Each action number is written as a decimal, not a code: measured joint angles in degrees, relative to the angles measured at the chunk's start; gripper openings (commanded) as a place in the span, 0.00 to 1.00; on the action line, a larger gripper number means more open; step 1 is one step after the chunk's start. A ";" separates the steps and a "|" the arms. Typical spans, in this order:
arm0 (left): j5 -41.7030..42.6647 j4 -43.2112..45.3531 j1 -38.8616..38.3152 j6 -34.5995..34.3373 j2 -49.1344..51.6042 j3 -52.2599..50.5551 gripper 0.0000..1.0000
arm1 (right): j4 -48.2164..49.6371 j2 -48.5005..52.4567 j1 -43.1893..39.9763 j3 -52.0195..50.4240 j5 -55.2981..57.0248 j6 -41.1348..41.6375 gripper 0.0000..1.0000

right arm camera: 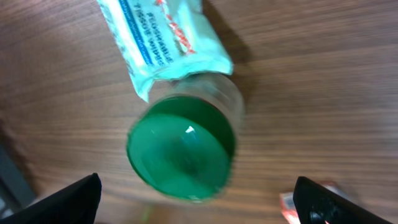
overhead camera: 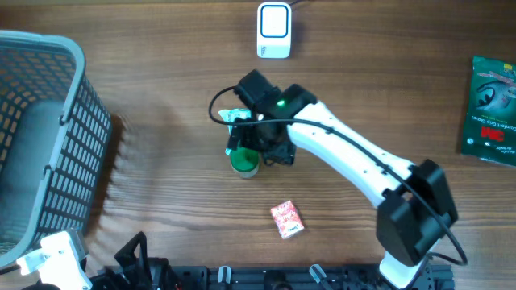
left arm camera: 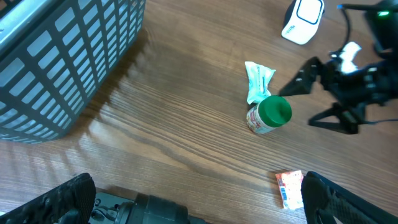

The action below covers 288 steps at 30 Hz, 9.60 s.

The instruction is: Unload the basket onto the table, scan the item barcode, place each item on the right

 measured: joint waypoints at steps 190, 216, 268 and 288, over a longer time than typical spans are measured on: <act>0.00 -0.02 0.00 0.00 -0.02 -0.04 1.00 | 32.41 12.02 -38.64 2.78 -7.10 -71.21 1.00; -0.02 -0.02 0.00 0.00 -0.02 -0.04 1.00 | 42.49 23.34 -36.65 3.48 -9.77 -90.25 0.74; -0.02 -0.02 0.00 0.00 -0.02 -0.04 1.00 | -19.32 3.58 -70.66 7.02 0.46 -39.50 0.73; 0.00 -0.02 0.00 0.00 -0.02 -0.04 1.00 | 2.78 3.13 -75.56 -5.25 20.52 -32.81 0.68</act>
